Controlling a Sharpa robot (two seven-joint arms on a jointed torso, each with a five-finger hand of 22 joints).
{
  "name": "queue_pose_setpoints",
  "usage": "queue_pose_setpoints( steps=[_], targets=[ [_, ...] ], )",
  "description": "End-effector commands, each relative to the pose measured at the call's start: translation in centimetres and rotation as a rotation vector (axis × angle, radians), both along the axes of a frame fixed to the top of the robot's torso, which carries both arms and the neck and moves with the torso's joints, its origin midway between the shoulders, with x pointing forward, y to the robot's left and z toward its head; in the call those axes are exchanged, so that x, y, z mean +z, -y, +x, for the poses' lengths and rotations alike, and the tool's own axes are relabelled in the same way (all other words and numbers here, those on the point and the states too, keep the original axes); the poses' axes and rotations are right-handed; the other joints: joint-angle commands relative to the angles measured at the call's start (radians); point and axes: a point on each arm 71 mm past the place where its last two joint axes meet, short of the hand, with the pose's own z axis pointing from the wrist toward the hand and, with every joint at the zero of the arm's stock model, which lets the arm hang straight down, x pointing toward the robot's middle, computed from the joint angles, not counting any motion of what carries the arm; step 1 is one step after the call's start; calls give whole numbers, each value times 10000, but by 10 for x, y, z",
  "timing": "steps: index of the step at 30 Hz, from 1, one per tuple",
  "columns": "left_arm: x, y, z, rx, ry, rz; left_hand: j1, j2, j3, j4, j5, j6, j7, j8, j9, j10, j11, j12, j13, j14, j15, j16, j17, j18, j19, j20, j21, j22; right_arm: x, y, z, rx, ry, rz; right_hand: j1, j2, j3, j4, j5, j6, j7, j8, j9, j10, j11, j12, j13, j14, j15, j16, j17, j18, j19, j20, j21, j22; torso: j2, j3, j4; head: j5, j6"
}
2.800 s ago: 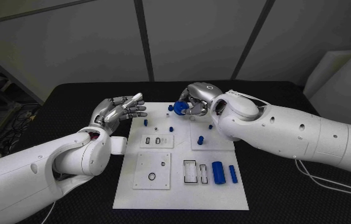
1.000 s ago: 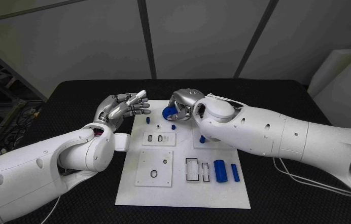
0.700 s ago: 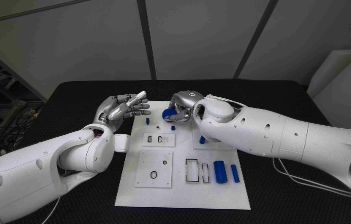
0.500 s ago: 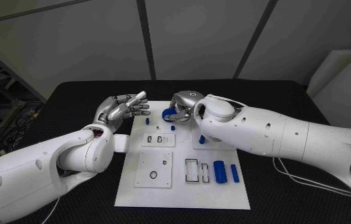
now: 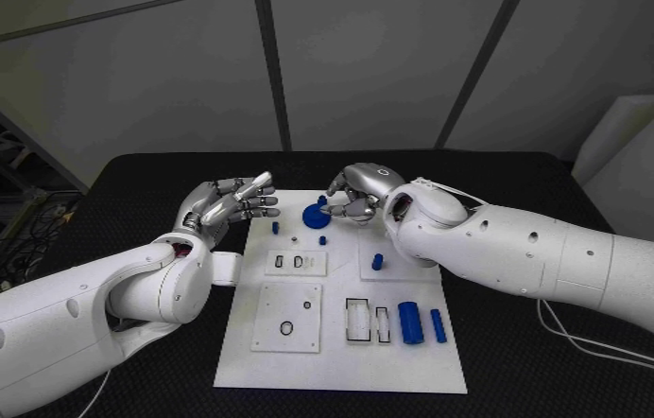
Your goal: Assemble the parts on the task board
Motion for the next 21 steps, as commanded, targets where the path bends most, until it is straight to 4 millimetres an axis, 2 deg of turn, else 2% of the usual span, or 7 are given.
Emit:
queue_pose_setpoints(
  steps=[1, 5, 12, 17, 19, 20, 21],
  targets=[
    [2, 0, 0, -110, 126, 7, -20, 94, -62, -22, 24, 4, 63, -63, -5, -10, 30, -64, -3, 6, 19, -44, 14, -51, 13, 13, 23, -15, 13, 13, -6, 748, 435, 2090, 186, -21, -3, -92, 33, -14, -30, 3, 3, -78, -27, -31, -5, 778, 78, -65, 1378, -94, 180, 59, -38, 1433, -26, 21, -48, 16, 5],
    [2, -1, 0, -109, 124, 10, -12, 99, -61, -29, 24, 12, 58, -62, -3, -2, 28, -63, -1, 7, 20, -47, 15, -51, 9, 14, 20, -17, 13, 48, -10, 503, -20, 2484, 509, -101, -39, -246, -122, 218, -67, 91, 45, -95, -62, -86, -43, 774, 50, -85, 1353, -88, 162, 39, -54, 1409, -39, 34, -89, 3, 12],
    [1, -2, 1, -126, 119, 6, 18, 137, -88, -67, 25, 150, 37, -33, 19, 166, -12, -25, 26, 88, -2, -55, 48, -48, -46, 11, -14, -45, 12, 112, -14, -243, -791, 2666, 1376, -311, -47, -767, -590, 463, -123, 100, 49, -84, -126, -152, -77, 783, -8, -83, 1382, -95, 185, -17, -50, 1439, -83, 69, -176, -3, 12],
    [0, -1, 2, -150, 109, -4, 25, 166, -131, -95, 25, 280, 20, -15, 28, 382, -54, 33, 54, 174, -29, -60, 83, -40, -71, 0, -31, -67, 11, 143, -16, -694, -929, 2566, 1630, -383, -60, -925, -618, 495, -139, 74, 38, -67, -146, -163, -77, 794, -26, -65, 1423, -99, 198, -36, -46, 1457, -113, 111, -208, -88, 0],
    [0, -1, 2, -162, 100, -9, 25, 178, -151, -105, 25, 336, 12, -8, 30, 484, -71, 64, 70, 226, -44, -50, 103, -40, -89, -5, -42, -77, 10, 151, -16, -818, -954, 2527, 1657, -389, -61, -941, -619, 495, -138, 68, 36, -65, -146, -165, -77, 794, -27, -65, 1424, -100, 200, -37, -45, 1459, -93, 112, -200, -151, 12],
    [0, -1, 2, -168, 94, -12, 27, 187, -162, -111, 26, 374, 6, -2, 32, 550, -84, 85, 81, 263, -54, -39, 116, -39, -105, -9, -51, -84, 10, 155, -16, -879, -964, 2505, 1692, -395, -63, -960, -618, 487, -137, 58, 32, -67, -146, -173, -82, 795, -28, -64, 1428, -102, 206, -39, -42, 1467, -93, 125, -202, -190, 8],
    [0, -1, 2, -173, 88, -14, 27, 192, -168, -114, 24, 395, 1, 1, 33, 583, -89, 94, 87, 281, -59, -34, 124, -39, -115, -12, -57, -88, 9, 158, -16, -936, -974, 2471, 1717, -399, -63, -974, -618, 477, -136, 48, 28, -70, -146, -183, -89, 796, -28, -64, 1429, -101, 203, -41, -44, 1464, -89, 117, -200, -218, 4]
  ],
)
